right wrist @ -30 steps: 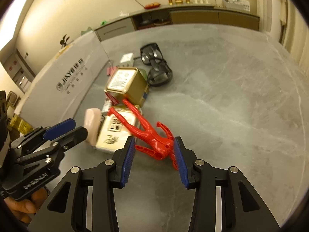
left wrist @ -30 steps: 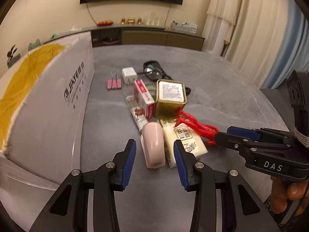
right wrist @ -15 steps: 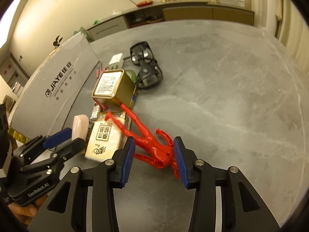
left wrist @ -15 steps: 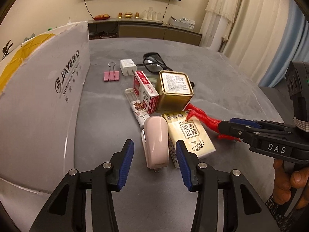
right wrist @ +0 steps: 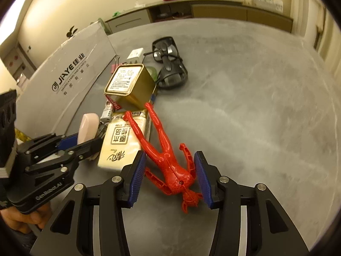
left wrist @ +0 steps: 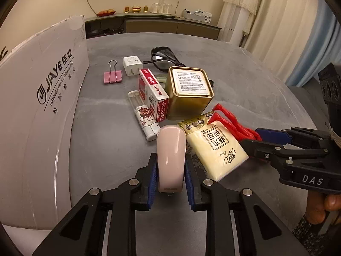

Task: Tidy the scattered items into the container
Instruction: 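Grasp the pink lint roller with the left tool while the right tool grasps the red figure, then carry the lint roller with the left tool while the right tool carries the red figure over the box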

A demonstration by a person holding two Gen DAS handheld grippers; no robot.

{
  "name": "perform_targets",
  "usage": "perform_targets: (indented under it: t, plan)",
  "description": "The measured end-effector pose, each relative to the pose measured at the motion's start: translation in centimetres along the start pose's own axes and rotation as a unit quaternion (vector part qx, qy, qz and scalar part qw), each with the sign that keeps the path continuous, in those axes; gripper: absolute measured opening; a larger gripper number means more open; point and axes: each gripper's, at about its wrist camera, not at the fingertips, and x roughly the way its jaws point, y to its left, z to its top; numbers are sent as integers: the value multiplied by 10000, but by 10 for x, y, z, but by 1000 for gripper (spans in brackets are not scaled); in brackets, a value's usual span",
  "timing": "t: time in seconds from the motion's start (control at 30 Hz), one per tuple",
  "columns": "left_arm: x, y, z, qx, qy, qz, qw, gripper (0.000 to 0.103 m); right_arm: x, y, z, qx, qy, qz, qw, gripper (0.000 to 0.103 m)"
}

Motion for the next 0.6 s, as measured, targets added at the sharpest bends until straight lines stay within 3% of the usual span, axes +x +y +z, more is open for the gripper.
perform_targets:
  t: [0.27, 0.5, 0.53, 0.6]
  plan:
    - [5, -3, 0, 58, -45, -67, 10000, 31, 1, 4, -1, -197, -73, -168, 9996, 49]
    - [2, -4, 0, 172, -42, -94, 9998, 25, -2, 2, -4, -64, 18, -49, 10000, 30]
    - [1, -4, 0, 181, -57, -87, 9998, 25, -3, 1, -3, -25, 1, -17, 10000, 18]
    - [-4, -3, 0, 189, -120, -61, 9997, 25, -6, 1, -2, 16, -30, 11, 10000, 18]
